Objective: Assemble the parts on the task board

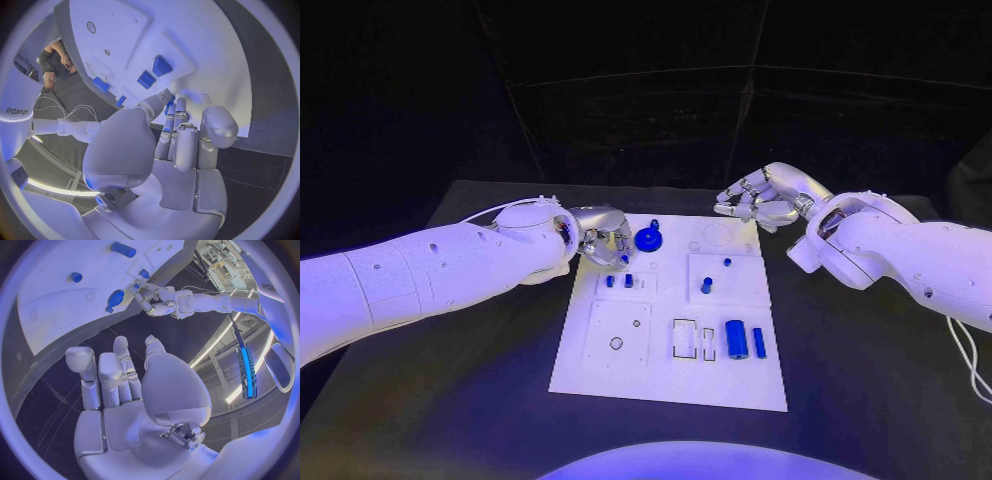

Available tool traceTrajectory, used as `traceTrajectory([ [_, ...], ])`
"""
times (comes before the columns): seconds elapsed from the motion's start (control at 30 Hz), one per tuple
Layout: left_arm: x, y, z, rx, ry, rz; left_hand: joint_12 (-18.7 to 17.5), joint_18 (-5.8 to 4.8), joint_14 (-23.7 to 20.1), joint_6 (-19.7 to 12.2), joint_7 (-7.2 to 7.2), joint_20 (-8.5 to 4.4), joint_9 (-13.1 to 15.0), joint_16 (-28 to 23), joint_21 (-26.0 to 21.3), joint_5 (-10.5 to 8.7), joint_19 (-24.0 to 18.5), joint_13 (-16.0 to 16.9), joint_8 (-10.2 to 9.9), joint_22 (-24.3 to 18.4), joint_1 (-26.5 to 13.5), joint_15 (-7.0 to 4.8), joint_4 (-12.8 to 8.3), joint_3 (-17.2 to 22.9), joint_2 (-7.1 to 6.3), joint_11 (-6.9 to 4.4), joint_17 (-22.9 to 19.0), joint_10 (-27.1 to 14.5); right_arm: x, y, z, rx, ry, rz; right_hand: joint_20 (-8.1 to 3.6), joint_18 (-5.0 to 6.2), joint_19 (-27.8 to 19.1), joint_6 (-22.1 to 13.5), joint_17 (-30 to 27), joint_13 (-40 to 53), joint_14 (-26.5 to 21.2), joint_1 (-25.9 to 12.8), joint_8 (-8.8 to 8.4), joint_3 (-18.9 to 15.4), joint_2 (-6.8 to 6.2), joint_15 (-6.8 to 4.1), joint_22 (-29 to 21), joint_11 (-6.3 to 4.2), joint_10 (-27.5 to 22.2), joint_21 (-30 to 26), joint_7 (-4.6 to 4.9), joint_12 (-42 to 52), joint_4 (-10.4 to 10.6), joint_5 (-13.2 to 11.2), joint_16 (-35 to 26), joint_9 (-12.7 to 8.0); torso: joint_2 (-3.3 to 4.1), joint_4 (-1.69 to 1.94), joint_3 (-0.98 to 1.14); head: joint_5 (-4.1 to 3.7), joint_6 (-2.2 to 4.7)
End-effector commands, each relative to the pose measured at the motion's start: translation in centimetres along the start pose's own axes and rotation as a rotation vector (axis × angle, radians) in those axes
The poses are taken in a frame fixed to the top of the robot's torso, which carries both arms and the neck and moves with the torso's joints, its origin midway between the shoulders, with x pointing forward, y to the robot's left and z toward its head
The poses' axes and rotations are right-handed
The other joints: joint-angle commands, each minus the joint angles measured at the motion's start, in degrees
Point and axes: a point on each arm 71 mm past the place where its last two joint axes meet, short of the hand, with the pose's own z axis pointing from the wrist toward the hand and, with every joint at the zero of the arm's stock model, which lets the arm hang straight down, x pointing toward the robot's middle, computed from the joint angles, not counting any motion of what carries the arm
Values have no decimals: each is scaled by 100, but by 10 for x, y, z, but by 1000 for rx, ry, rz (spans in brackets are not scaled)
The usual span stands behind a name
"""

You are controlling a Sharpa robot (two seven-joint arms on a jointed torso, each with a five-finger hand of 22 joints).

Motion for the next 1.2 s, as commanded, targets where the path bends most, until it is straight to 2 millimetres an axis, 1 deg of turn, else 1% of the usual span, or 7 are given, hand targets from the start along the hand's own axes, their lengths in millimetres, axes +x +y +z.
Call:
traceTrajectory([
  [0.03, 0, 1, 0, -10, 11, 2, -51, -108, 189, -58, 5, 16, -12, -36, -17, 3, -21, -8, -44, 4, -31, 37, -3, -46, -22, 9, -13, -74, 0, 1, 0, -7, 3, 3, 8, 104, -3, -31, 6, -7, 8, 7, 26, -31, 59, 21, -7, -5, -49, -29, -1, 17, 3, 21, -22, -4, -1, 1, 1, -5, 0],
  [0.57, 0, 3, -1, -18, 11, 1, -90, -106, 185, -55, 12, 29, -21, -40, -26, 4, -25, -6, -59, -1, -23, 51, -8, -51, -23, 25, -26, -126, -1, 0, 0, -1, 0, 2, 8, 111, -18, -34, -30, -14, 2, 22, 27, -43, 74, 21, -50, -5, -54, -53, -1, 18, 8, 26, -60, -4, 0, 2, -1, -11, -2],
  [0.73, -1, 11, -5, -35, -2, 0, -193, -96, 176, -207, 24, 53, -59, -54, -80, 4, -45, -11, -171, -47, -8, 78, -32, -60, -58, 59, -61, -278, -3, -4, -1, 26, 9, -18, 33, 239, -399, -30, -593, -436, -203, 375, 43, -35, 112, 54, -851, 37, -541, -544, 35, -549, -136, 10, -647, -1, -5, 1, -4, -19, 6],
  [0.83, -3, 15, -8, -42, -17, -2, -265, -89, 167, -290, 14, 71, -63, -69, -123, 4, -61, -16, -230, -86, 3, 100, -42, -60, -66, 91, -94, -398, -4, -8, -3, 44, 27, -62, 51, 288, -507, 52, -927, -952, -292, 767, 82, 83, 131, 84, -1154, 79, -814, -767, 67, -1141, -336, -184, -1010, 7, -6, 2, -7, -25, 13],
  [0.93, -6, 21, -13, -44, -50, -26, -329, -83, 158, -347, 16, 92, -61, -84, -162, 5, -73, -15, -274, -120, 23, 126, -60, -61, -76, 125, -125, -518, -5, -11, -5, 55, 50, -153, 45, 244, -296, 159, -891, -1594, -161, 1140, 118, 264, 117, 86, -936, 77, -743, -657, 90, -1741, -531, -418, -992, 7, -10, 5, -8, -31, 21],
  [1.1, -15, 30, -22, 1, -155, -162, -340, -48, 146, -273, 78, 109, -37, -105, -315, 7, -119, -4, -247, -277, 107, 139, -96, 10, -17, 142, -174, -555, -4, -13, -8, 48, 95, -345, 13, 133, 74, 459, -744, -2380, 0, 1426, 120, 575, 35, 21, -323, 23, -375, -266, 1, -2361, -688, -577, -813, -8, -14, -1, -4, -47, 50],
  [1.2, -22, 34, -28, 53, -250, -364, -299, 86, -86, -104, 164, 144, -14, -451, -1004, 12, -392, 11, -172, -964, 137, 185, -114, 90, 15, 196, -853, -525, 0, -11, -10, 35, 127, -472, -2, 111, 147, 559, -724, -2562, 18, 1489, 109, 670, -27, 10, -148, 4, -297, -162, -71, -2487, -735, -592, -775, -11, -15, -3, -2, -86, 81],
])
